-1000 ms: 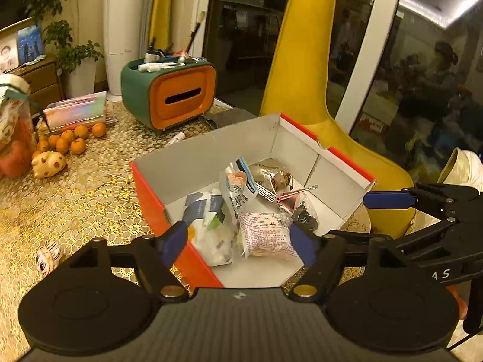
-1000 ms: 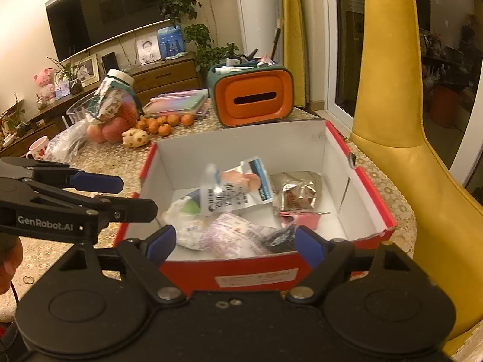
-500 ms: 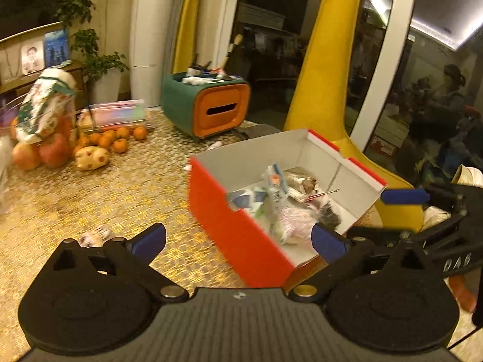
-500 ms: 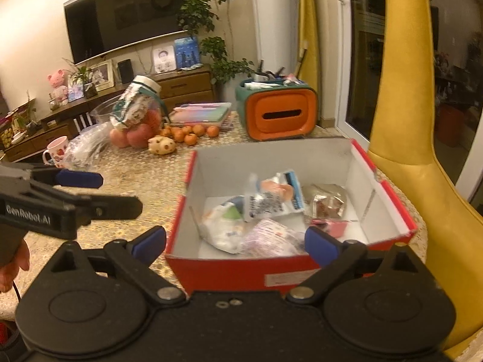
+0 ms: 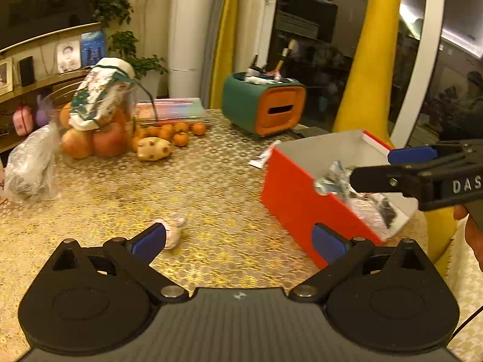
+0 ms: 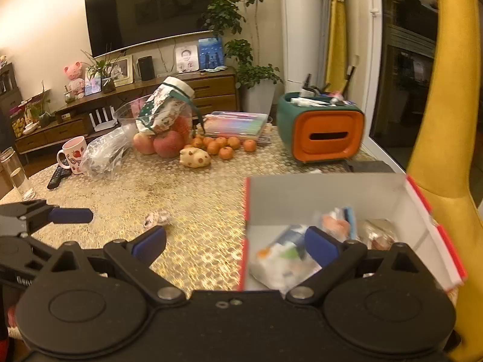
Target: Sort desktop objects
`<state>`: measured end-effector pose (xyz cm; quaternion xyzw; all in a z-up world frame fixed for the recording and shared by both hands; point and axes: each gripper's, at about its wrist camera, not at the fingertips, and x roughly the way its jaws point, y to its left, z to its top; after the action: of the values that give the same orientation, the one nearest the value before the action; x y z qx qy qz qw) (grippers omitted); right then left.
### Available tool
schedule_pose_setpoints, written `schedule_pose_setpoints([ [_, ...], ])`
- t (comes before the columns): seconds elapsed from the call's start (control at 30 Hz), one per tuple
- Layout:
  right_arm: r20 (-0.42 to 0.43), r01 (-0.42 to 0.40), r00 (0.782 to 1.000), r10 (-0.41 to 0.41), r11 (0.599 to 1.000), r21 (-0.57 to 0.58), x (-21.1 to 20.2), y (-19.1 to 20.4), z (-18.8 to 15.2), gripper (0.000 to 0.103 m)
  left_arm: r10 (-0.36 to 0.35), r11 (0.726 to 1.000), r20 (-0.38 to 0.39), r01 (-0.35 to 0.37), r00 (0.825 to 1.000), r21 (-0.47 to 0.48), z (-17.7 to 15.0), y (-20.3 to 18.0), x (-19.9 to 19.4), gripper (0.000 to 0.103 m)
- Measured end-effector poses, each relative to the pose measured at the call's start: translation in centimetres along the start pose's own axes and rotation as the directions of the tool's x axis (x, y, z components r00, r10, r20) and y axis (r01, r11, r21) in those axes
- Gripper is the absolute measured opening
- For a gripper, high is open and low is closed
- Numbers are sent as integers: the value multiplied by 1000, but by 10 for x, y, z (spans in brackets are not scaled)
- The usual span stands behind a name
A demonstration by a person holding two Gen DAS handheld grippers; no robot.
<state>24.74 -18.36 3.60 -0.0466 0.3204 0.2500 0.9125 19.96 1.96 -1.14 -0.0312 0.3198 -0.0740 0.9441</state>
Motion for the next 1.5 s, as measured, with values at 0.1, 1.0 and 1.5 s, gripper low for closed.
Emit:
schedule_pose_setpoints([
  [0.1, -9, -5, 1000, 5, 1000, -7, 18, 10, 8, 98, 14, 1000, 6, -14, 1000, -6, 0, 12, 6, 103],
  [1.0, -135, -37, 990, 28, 997, -62, 232, 73, 100, 98, 40, 999, 2, -40, 999, 24, -16, 99, 97, 103],
  [1.5, -220, 27, 975, -33, 999, -31, 345, 77, 114, 98, 3, 995, -3, -3, 1000, 95, -26, 103, 136, 98],
])
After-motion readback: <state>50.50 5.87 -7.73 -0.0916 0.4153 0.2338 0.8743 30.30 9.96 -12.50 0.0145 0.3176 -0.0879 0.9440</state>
